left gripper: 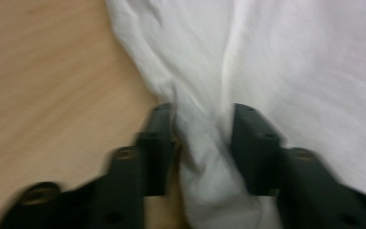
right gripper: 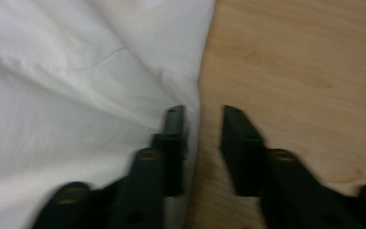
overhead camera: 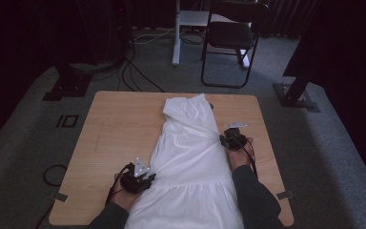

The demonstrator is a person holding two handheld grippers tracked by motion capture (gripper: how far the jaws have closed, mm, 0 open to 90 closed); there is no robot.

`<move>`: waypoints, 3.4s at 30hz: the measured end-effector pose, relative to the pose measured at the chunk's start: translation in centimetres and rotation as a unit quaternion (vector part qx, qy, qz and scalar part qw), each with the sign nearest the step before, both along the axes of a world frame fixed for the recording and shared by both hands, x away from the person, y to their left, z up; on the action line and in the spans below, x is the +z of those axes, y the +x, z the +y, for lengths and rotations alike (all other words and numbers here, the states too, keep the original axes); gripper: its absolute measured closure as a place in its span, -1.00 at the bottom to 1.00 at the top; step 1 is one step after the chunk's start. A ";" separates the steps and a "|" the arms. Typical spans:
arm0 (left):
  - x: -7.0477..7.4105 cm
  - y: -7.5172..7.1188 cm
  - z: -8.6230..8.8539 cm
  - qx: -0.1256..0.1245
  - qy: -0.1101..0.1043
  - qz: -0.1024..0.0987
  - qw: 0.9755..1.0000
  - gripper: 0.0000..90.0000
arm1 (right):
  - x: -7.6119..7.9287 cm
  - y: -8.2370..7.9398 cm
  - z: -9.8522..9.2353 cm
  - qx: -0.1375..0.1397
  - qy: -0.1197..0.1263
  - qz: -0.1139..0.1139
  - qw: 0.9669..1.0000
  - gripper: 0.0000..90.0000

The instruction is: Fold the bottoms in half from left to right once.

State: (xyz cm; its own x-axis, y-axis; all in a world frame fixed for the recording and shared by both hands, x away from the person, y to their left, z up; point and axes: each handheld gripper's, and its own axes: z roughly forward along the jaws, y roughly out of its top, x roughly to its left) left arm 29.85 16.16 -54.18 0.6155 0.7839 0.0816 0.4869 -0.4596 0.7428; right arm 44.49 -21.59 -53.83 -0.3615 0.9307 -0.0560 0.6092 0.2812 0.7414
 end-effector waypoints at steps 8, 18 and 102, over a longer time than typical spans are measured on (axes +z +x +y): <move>4.0 5.7 -1.1 0.014 -0.039 -0.028 0.999 0.09 | 1.6 0.7 2.1 0.074 0.012 -0.032 0.997 0.03; 0.0 13.6 -5.3 0.041 0.006 0.041 0.998 0.13 | 0.1 3.7 4.1 0.065 -0.003 -0.002 0.998 0.91; 1.7 12.7 -8.1 -0.006 -0.025 0.017 1.000 0.04 | -1.4 2.8 1.9 0.009 0.036 0.030 0.999 0.72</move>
State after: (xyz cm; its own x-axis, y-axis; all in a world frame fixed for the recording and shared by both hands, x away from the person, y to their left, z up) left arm 42.54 8.08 -52.46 0.6268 0.7789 0.0208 0.5071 -0.4281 0.7480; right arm 47.31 -19.72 -55.24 -0.3796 0.9245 0.0329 0.6487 0.2407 0.7220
